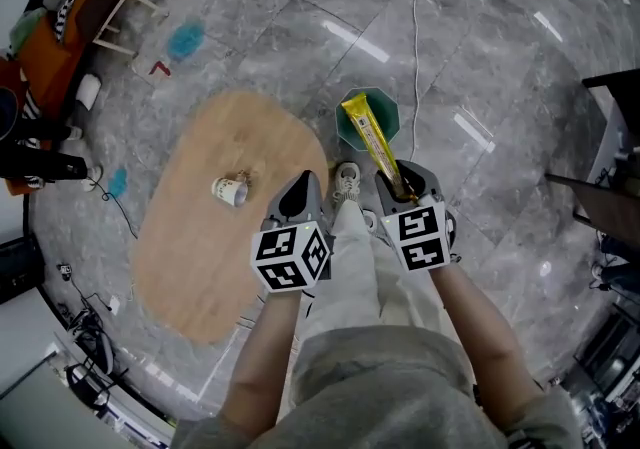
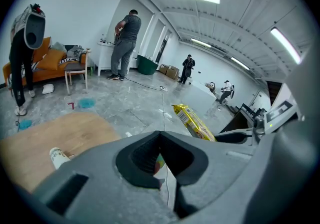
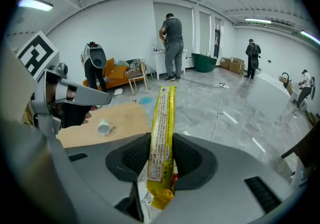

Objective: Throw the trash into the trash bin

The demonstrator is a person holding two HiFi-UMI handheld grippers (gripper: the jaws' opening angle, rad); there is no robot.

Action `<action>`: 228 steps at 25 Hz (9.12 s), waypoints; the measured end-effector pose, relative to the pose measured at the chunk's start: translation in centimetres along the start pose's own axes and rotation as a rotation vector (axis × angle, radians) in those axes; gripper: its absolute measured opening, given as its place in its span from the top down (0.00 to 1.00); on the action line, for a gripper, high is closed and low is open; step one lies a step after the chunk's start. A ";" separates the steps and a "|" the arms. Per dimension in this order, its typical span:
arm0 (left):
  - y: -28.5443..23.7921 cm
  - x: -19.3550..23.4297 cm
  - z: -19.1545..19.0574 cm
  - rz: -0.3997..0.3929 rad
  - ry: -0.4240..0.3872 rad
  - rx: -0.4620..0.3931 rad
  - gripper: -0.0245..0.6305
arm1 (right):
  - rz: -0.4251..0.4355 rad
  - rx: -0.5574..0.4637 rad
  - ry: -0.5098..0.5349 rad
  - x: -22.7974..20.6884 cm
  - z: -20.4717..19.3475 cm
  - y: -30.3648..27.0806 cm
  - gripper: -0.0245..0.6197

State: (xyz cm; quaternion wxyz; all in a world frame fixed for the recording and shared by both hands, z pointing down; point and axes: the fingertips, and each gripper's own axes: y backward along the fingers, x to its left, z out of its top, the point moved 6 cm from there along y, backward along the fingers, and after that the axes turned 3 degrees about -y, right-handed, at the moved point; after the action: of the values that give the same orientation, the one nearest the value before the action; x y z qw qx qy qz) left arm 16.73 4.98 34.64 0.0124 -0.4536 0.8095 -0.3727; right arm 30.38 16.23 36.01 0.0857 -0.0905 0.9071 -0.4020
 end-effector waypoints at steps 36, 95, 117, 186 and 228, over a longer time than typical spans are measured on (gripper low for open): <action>-15.4 4.6 -8.2 -0.022 0.043 0.113 0.96 | -0.043 0.154 -0.100 -5.6 -8.5 -16.4 0.75; -20.2 6.0 -11.0 -0.049 0.058 0.150 0.96 | -0.036 0.258 -0.114 -6.7 -12.8 -24.5 0.66; -19.3 5.2 -10.2 -0.053 0.052 0.131 0.96 | -0.086 0.197 -0.107 -6.7 -11.1 -22.6 0.93; 2.3 -4.0 -0.6 -0.066 0.025 -0.021 0.96 | -0.033 -0.102 -0.077 0.3 0.2 4.3 0.95; 16.1 -4.3 1.3 0.031 0.024 -0.221 0.96 | 0.134 -0.259 0.086 7.7 4.2 14.3 0.95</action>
State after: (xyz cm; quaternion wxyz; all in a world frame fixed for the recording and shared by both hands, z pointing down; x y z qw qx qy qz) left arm 8.03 12.38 22.47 -0.0417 -0.4350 0.8527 -0.2864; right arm 22.47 20.91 21.91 0.0611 -0.0228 0.9581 -0.2787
